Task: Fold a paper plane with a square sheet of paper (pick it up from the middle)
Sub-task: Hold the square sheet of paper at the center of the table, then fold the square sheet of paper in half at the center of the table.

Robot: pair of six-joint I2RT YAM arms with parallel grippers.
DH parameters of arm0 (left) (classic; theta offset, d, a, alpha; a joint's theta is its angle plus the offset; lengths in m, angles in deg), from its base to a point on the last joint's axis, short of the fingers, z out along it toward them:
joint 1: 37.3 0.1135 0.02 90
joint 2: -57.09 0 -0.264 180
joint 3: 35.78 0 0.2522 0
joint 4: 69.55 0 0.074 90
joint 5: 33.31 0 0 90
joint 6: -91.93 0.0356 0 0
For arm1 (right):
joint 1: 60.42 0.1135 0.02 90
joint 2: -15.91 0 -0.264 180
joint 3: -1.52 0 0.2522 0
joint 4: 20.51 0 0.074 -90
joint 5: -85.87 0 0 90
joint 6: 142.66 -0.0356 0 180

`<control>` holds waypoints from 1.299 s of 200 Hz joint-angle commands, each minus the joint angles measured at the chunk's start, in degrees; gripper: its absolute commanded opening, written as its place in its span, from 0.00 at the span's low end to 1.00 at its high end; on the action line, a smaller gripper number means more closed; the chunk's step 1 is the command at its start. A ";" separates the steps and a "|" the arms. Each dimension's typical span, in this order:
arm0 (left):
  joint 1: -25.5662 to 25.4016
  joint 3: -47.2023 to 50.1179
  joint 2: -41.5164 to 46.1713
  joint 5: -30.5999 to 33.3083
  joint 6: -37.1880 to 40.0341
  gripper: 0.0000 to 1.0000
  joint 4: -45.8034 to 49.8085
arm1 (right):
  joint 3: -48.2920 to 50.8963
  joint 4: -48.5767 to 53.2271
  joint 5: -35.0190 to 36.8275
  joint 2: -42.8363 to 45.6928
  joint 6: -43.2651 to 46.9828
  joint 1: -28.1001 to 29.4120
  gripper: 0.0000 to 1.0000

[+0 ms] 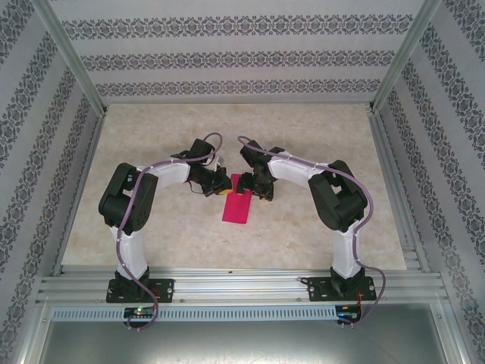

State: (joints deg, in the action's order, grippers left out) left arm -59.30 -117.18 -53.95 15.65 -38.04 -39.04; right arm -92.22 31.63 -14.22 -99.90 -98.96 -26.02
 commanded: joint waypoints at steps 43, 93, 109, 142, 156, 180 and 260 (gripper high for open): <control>-1.03 -2.02 -3.31 1.13 -0.14 0.00 1.78 | 3.10 2.15 1.76 -4.34 0.09 -0.03 0.76; -1.05 -1.52 -4.79 2.98 0.50 0.00 2.49 | 3.34 1.63 1.36 -4.45 0.04 0.22 0.76; -1.09 -0.64 -5.06 3.11 0.86 0.00 2.50 | 3.27 1.30 0.96 -4.01 -0.10 0.24 0.76; -1.12 1.26 -4.93 3.68 1.40 0.00 2.29 | 1.67 -1.17 -1.76 -0.91 0.16 -0.79 0.77; -1.29 1.75 -4.98 3.85 1.89 0.00 2.14 | 0.78 -2.85 -3.23 1.69 0.43 -1.64 0.78; -1.29 1.92 -5.07 4.71 2.95 0.00 2.73 | 0.80 -6.76 -5.68 7.03 0.51 -3.54 0.81; -1.56 2.33 -5.41 5.87 5.15 0.00 2.58 | 17.32 -32.38 -19.69 16.01 -7.49 -4.44 0.20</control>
State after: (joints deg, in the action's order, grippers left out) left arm -59.75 -117.27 -57.43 17.09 -35.00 -40.22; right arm -78.76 9.18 -26.79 -82.48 -102.54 -31.38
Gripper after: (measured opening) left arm 0.064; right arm 0.310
